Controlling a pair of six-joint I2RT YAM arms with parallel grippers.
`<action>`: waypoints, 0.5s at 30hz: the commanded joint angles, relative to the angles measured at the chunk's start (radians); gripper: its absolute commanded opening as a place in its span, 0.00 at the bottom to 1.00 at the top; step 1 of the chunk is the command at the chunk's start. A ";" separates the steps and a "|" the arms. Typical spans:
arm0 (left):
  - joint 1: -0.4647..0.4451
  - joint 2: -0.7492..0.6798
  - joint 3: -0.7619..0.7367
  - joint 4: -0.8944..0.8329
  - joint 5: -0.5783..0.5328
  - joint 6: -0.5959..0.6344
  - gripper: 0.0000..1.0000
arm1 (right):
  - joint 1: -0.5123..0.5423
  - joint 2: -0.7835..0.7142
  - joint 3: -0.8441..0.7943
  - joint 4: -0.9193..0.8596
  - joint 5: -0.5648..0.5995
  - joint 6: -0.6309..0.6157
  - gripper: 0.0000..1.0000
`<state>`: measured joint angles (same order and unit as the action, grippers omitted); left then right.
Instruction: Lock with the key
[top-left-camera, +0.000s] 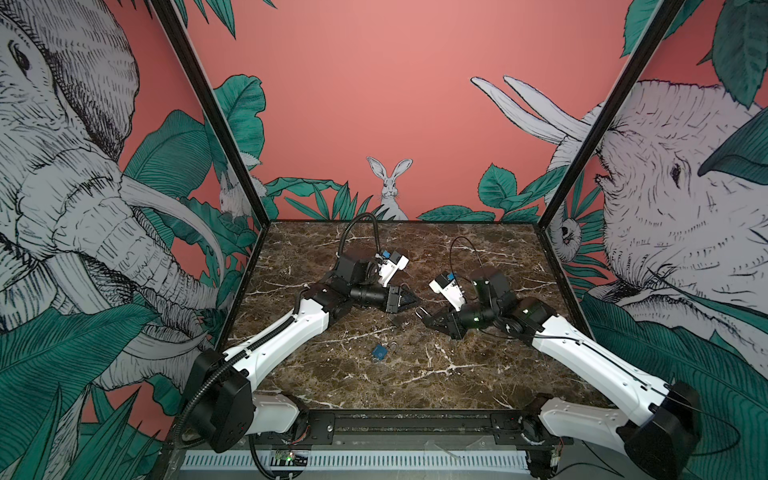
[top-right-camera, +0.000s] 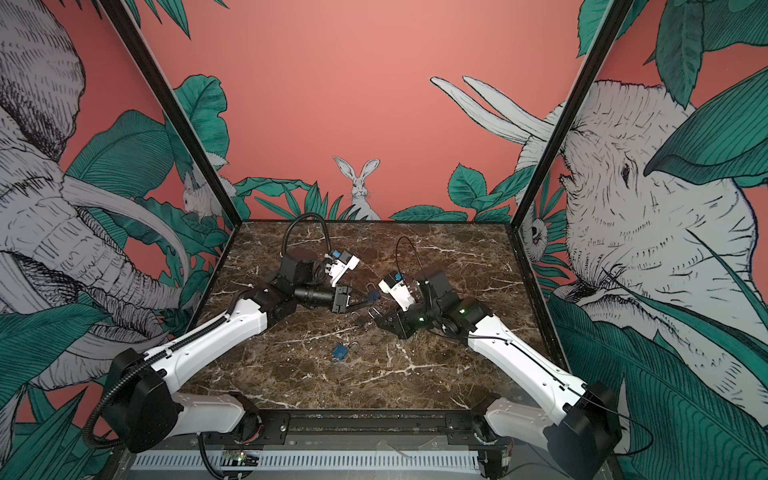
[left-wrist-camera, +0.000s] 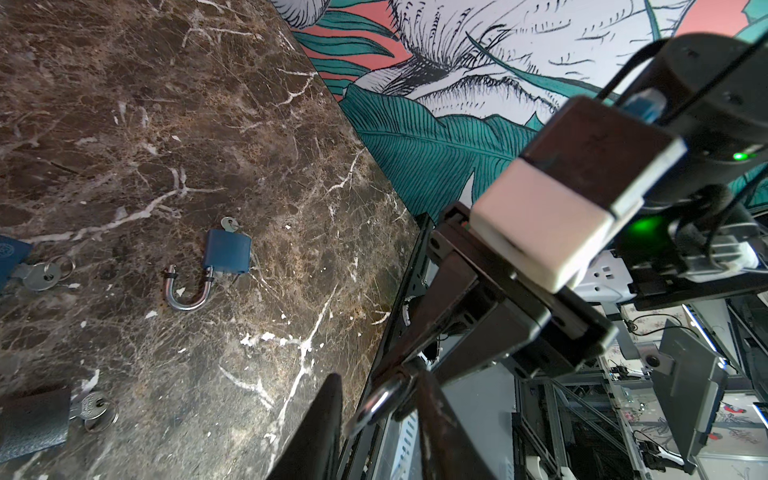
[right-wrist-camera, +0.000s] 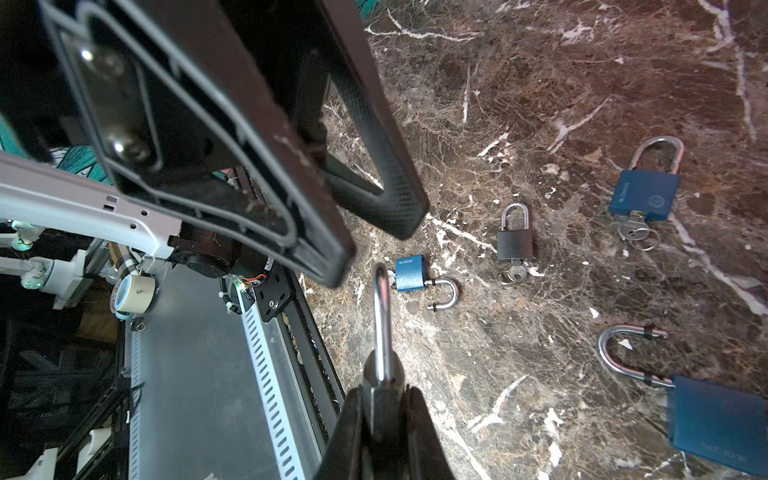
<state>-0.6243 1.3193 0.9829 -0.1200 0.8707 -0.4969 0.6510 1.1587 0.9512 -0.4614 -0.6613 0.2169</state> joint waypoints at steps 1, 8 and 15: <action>0.008 -0.039 -0.018 0.003 0.037 0.014 0.33 | -0.010 0.004 0.038 0.049 -0.073 0.009 0.00; 0.008 -0.022 -0.023 0.009 0.061 0.014 0.31 | -0.014 0.007 0.044 0.050 -0.102 0.015 0.00; 0.008 -0.021 -0.030 0.006 0.073 0.015 0.25 | -0.022 0.002 0.046 0.055 -0.113 0.020 0.00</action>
<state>-0.6205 1.3140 0.9695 -0.1204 0.9207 -0.4934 0.6365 1.1660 0.9733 -0.4519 -0.7456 0.2348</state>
